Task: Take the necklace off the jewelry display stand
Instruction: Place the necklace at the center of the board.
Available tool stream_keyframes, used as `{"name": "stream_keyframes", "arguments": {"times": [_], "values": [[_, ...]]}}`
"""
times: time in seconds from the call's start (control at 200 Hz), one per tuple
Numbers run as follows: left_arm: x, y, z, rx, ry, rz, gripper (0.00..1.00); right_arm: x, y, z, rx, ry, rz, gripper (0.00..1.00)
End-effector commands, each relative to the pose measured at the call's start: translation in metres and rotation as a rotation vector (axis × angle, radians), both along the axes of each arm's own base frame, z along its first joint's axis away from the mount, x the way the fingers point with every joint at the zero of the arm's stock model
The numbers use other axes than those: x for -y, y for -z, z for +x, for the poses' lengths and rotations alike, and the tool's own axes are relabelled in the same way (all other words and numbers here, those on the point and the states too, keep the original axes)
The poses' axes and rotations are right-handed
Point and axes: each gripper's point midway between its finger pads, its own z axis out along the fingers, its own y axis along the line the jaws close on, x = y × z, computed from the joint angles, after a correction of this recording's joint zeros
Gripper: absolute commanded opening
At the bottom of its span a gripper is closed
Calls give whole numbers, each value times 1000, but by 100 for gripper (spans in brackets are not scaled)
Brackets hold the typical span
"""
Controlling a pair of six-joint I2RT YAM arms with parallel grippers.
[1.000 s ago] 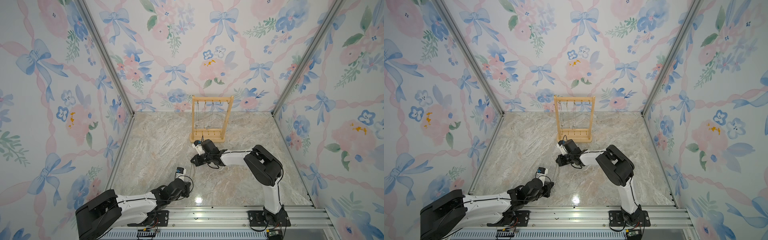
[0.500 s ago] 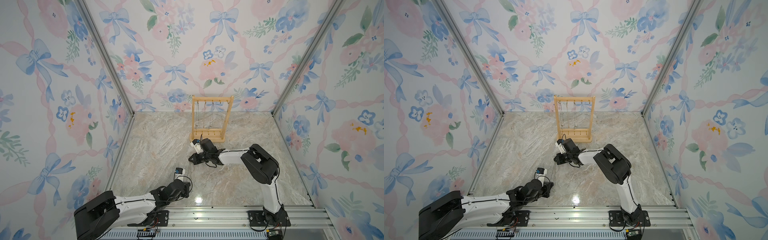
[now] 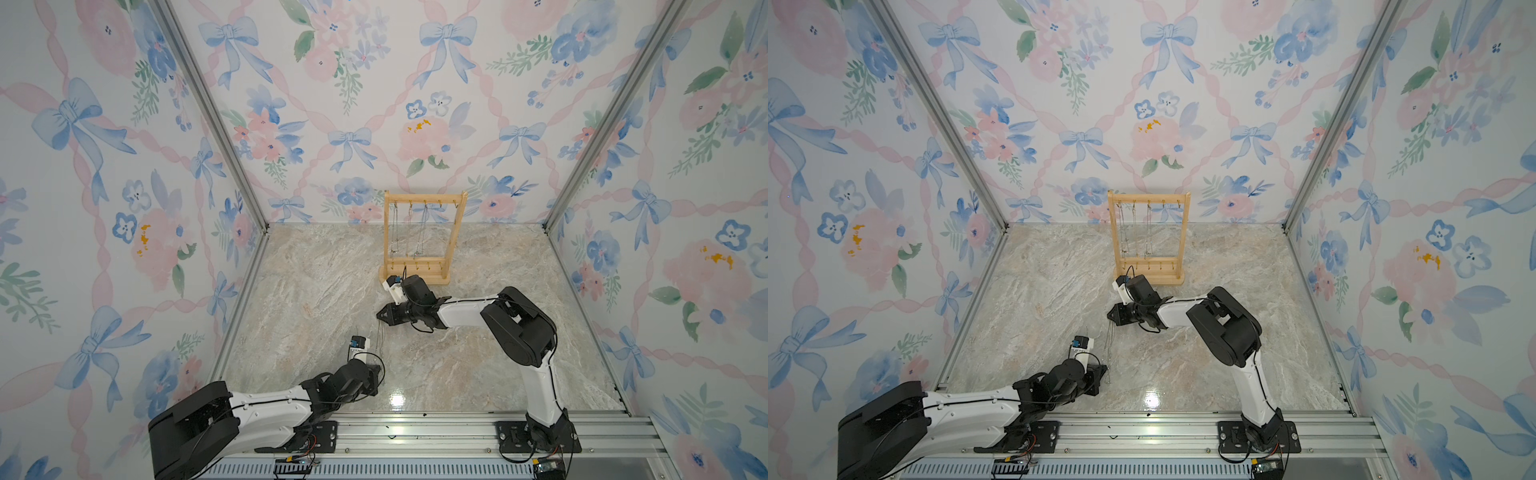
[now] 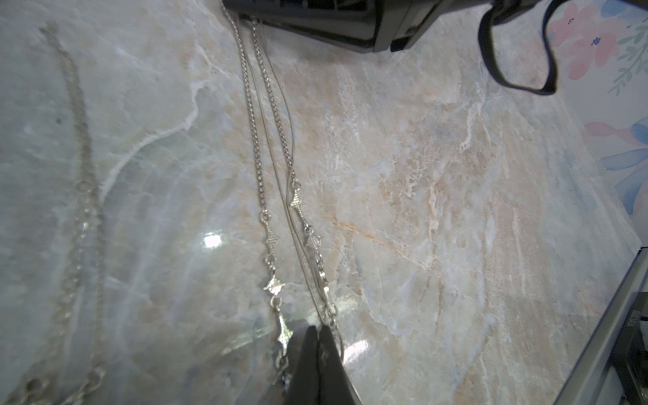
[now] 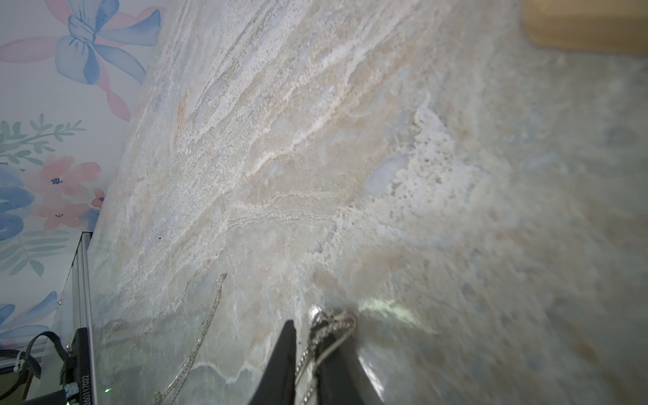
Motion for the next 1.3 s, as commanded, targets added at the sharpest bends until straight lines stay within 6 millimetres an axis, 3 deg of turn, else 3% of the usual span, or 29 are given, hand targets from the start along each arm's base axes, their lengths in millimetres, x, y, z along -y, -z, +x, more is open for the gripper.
{"name": "stream_keyframes", "arguments": {"times": [0.0, 0.295, 0.9, 1.005, 1.295], "values": [[-20, 27, -13, -69, -8, 94, 0, 21, 39, -1, -73, 49, -95, 18], [-14, 20, -11, -57, -3, 71, 0, 24, 32, 4, -92, 81, -73, 27], [-15, 21, -12, -57, -4, 75, 0, 36, 41, 17, -139, 147, -123, 40], [-15, 21, -12, -55, -6, 76, 0, 39, 41, 19, -132, 148, -145, 46], [-18, 23, -12, -55, -12, 84, 0, 46, 45, 18, -132, 128, -209, 48]]}}
